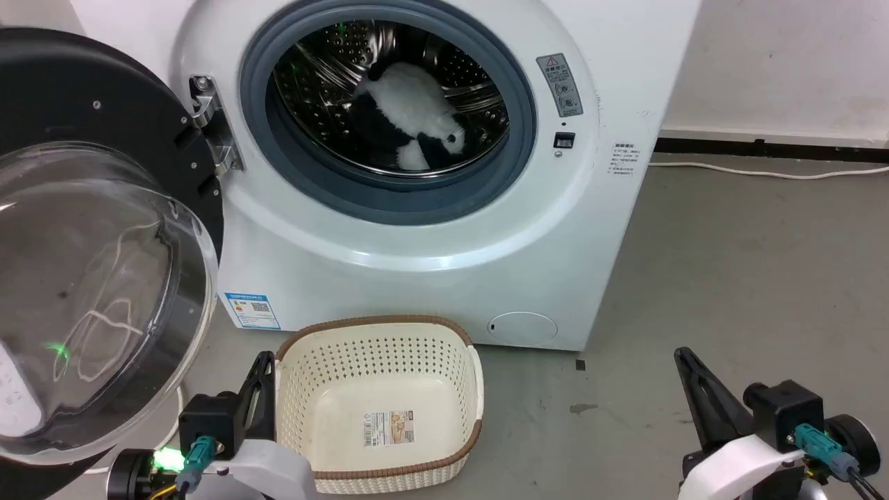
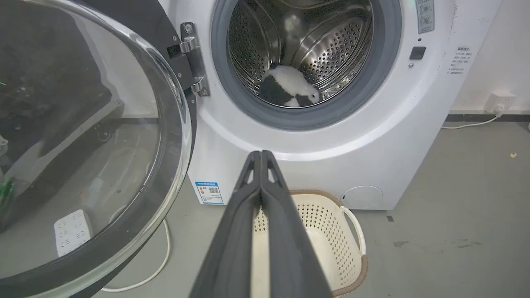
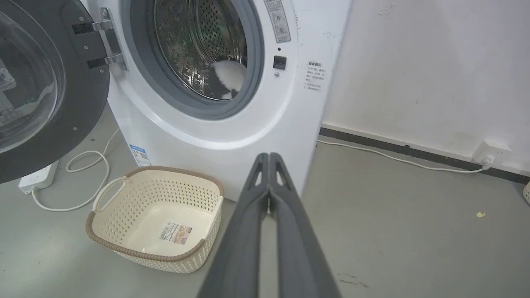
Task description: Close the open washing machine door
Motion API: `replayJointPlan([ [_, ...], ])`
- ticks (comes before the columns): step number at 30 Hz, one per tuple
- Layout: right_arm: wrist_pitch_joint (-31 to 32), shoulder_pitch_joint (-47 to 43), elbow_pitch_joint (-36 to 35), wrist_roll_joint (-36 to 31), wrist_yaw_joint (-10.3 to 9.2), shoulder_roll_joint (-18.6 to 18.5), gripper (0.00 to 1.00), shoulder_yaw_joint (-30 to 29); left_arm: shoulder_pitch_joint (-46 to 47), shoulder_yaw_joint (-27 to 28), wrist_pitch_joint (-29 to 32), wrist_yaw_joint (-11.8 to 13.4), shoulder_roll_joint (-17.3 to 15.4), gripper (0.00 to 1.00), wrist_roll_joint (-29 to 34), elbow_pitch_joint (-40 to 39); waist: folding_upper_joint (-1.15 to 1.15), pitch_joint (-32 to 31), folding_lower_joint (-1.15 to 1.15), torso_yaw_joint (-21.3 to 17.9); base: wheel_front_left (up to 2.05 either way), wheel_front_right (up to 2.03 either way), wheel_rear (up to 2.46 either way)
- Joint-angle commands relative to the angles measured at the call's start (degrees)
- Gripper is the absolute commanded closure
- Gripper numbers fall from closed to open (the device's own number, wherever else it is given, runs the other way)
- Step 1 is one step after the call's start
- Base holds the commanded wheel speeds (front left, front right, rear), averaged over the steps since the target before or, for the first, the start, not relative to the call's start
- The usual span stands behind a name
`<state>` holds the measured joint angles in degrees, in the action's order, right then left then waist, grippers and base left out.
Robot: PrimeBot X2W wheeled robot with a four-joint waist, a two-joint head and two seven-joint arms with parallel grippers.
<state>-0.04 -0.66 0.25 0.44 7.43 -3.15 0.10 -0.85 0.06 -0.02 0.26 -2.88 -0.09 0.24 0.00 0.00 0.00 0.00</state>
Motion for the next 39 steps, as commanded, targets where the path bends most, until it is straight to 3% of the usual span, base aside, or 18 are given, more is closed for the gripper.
replayJointPlan([
  [1, 0.0, 0.7, -0.2, -0.4, 0.06, 0.3, 1.0, -0.1, 0.8, -0.1, 0.0, -0.3, 0.0, 1.0, 0.1, -0.2, 0.0, 0.0, 0.0, 0.0, 0.0, 0.0, 0.0],
  [29, 0.0, 0.7, -0.2, -0.4, 0.06, 0.3, 1.0, -0.1, 0.8, -0.1, 0.0, -0.3, 0.0, 1.0, 0.1, -0.2, 0.0, 0.0, 0.0, 0.0, 0.0, 0.0, 0.0],
  [30, 0.0, 0.0, 0.0, 0.0, 0.0, 0.0, 0.0, 0.0, 0.0, 0.0, 0.0, 0.0, 0.0, 0.0, 0.0, 0.0, 0.0, 0.0, 0.0, 0.0, 0.0, 0.0, 0.0],
  [39, -0.7, -0.1, 0.3, 0.8, 0.0, -0.1, 0.0, -0.2, 0.0, -0.3, -0.8, 0.0, 0.0, 0.0, -0.1, 0.1, 0.0, 0.0, 0.0, 0.1, 0.0, 0.0, 0.0],
])
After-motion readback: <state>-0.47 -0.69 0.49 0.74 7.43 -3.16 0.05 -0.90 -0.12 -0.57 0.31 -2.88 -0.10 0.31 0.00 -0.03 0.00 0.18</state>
